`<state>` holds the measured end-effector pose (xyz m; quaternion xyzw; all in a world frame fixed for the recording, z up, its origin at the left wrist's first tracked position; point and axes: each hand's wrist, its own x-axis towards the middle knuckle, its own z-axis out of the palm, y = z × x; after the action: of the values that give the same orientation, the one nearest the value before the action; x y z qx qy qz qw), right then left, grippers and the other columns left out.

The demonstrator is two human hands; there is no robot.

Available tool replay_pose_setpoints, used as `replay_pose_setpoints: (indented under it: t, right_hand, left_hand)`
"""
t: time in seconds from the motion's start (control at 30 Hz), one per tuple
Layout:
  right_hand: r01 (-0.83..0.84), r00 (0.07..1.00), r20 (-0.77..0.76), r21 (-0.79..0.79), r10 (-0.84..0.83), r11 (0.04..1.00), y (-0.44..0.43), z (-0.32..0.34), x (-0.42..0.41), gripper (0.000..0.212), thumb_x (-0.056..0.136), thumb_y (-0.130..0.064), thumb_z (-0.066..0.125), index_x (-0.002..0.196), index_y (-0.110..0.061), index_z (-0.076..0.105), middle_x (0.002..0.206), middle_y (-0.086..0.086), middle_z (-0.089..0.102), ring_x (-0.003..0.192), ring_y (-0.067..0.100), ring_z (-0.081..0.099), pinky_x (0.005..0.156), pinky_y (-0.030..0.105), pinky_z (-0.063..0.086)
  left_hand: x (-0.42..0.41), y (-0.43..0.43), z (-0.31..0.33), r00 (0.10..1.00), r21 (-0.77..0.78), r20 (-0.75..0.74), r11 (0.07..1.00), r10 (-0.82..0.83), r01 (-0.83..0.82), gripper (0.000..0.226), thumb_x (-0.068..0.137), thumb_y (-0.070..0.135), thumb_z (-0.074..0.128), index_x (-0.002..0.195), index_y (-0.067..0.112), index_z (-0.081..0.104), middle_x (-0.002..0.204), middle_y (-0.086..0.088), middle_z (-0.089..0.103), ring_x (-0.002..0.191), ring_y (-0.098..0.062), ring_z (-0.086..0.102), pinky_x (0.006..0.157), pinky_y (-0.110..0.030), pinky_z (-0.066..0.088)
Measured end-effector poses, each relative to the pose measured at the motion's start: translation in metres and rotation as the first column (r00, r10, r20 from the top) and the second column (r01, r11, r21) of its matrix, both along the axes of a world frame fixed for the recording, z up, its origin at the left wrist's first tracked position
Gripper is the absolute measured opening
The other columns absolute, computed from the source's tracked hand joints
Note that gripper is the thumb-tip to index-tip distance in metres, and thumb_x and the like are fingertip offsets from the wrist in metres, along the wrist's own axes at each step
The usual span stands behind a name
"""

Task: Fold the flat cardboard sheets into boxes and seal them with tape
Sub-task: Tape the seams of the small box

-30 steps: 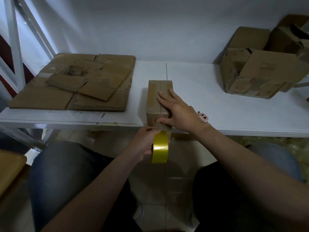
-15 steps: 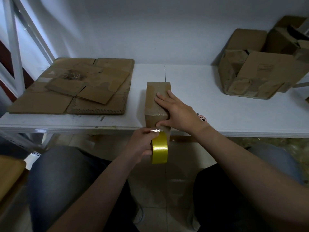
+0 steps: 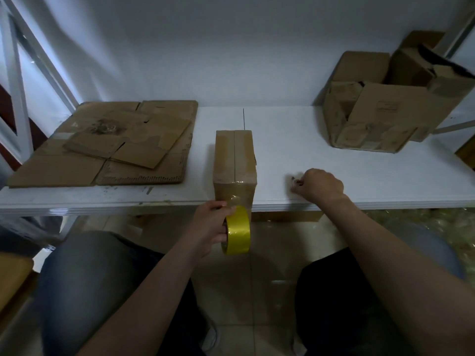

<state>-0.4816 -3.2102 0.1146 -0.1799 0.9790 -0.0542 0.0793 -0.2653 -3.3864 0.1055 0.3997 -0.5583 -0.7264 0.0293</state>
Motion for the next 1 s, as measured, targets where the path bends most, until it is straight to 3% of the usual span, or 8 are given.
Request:
replay_pose_setpoints:
  t: [0.2, 0.3, 0.4, 0.47, 0.53, 0.63, 0.77, 1.0]
  right_hand:
    - [-0.011, 0.991, -0.132, 0.013, 0.013, 1.0, -0.001, -0.013, 0.004, 0.033, 0.092, -0.044, 0.062, 0.103, -0.013, 0.066, 0.099, 0.007, 0.068, 0.09, 0.028, 0.065, 0.072, 0.032, 0.047]
    - [-0.007, 0.994, -0.112, -0.162, -0.011, 0.987, -0.002, -0.006, 0.009, 0.028, 0.092, -0.043, 0.061, 0.091, -0.015, 0.068, 0.089, 0.006, 0.068, 0.082, 0.028, 0.065, 0.068, 0.031, 0.048]
    - [-0.129, 0.986, -0.158, -0.592, 0.043, 0.796, -0.012, 0.025, 0.027, 0.032, 0.097, -0.044, 0.06, 0.079, -0.019, 0.067, 0.072, -0.002, 0.063, 0.067, 0.016, 0.06, 0.054, 0.026, 0.04]
    - [-0.365, 0.928, -0.326, -0.704, 0.179, 0.61, -0.024, 0.051, 0.05, 0.028, 0.099, -0.042, 0.062, 0.082, -0.019, 0.065, 0.073, -0.006, 0.058, 0.065, 0.011, 0.052, 0.056, 0.022, 0.036]
    - [-0.597, 0.802, -0.453, -0.634, 0.39, 0.491, -0.034, 0.066, 0.071, 0.025, 0.099, -0.036, 0.063, 0.087, -0.015, 0.064, 0.081, -0.003, 0.056, 0.072, 0.012, 0.049, 0.064, 0.021, 0.036]
    - [-0.795, 0.606, -0.462, -0.391, 0.648, 0.465, -0.043, 0.056, 0.088, 0.021, 0.095, -0.037, 0.065, 0.093, -0.016, 0.07, 0.095, -0.002, 0.061, 0.088, 0.014, 0.051, 0.07, 0.029, 0.045]
    - [-0.786, 0.617, -0.449, -0.303, 0.647, 0.539, -0.05, 0.037, 0.089, 0.022, 0.09, -0.041, 0.066, 0.09, -0.021, 0.074, 0.106, -0.008, 0.066, 0.096, 0.013, 0.051, 0.063, 0.04, 0.053]
    - [-0.826, 0.528, -0.55, -0.156, 0.647, 0.541, -0.057, 0.033, 0.092, 0.027, 0.085, -0.046, 0.073, 0.078, -0.02, 0.073, 0.102, -0.005, 0.063, 0.094, 0.014, 0.042, 0.048, 0.027, 0.035]
  left_hand:
    - [0.0, -0.001, -0.002, 1.0, -0.004, -0.004, 1.0, 0.005, -0.005, 0.043, 0.09, 0.021, 0.075, 0.129, 0.017, 0.059, 0.123, -0.018, 0.064, 0.104, -0.036, 0.069, 0.074, -0.043, 0.061]
    - [0.001, 0.0, -0.002, 1.0, 0.0, -0.014, 1.0, 0.006, -0.006, 0.041, 0.09, 0.021, 0.075, 0.127, 0.018, 0.059, 0.123, -0.017, 0.064, 0.104, -0.035, 0.068, 0.076, -0.044, 0.062]
    - [0.003, 0.0, -0.003, 1.0, 0.009, -0.027, 1.0, 0.001, -0.001, 0.037, 0.091, 0.019, 0.073, 0.125, 0.018, 0.06, 0.123, -0.016, 0.063, 0.103, -0.035, 0.069, 0.073, -0.042, 0.061]
    - [0.004, 0.001, -0.003, 1.0, 0.02, -0.03, 1.0, 0.004, -0.003, 0.033, 0.09, 0.018, 0.074, 0.121, 0.019, 0.062, 0.123, -0.017, 0.064, 0.101, -0.035, 0.07, 0.068, -0.039, 0.061]
    - [0.004, 0.002, -0.002, 0.999, 0.029, -0.034, 1.0, 0.01, -0.009, 0.029, 0.09, 0.017, 0.073, 0.117, 0.019, 0.063, 0.122, -0.018, 0.065, 0.097, -0.035, 0.071, 0.064, -0.037, 0.06]
    - [0.005, 0.003, 0.0, 0.998, 0.039, -0.055, 0.999, 0.0, 0.002, 0.027, 0.093, 0.016, 0.07, 0.119, 0.016, 0.063, 0.116, -0.018, 0.068, 0.087, -0.03, 0.071, 0.061, -0.035, 0.059]
    - [0.007, 0.002, 0.002, 0.998, 0.038, -0.059, 0.999, -0.014, 0.016, 0.029, 0.094, 0.018, 0.069, 0.122, 0.015, 0.063, 0.114, -0.017, 0.071, 0.095, -0.033, 0.073, 0.071, -0.04, 0.062]
    - [0.011, 0.002, 0.003, 0.998, 0.061, -0.067, 0.998, -0.013, 0.017, 0.03, 0.094, 0.015, 0.069, 0.123, 0.012, 0.064, 0.114, -0.022, 0.071, 0.093, -0.033, 0.074, 0.069, -0.04, 0.062]
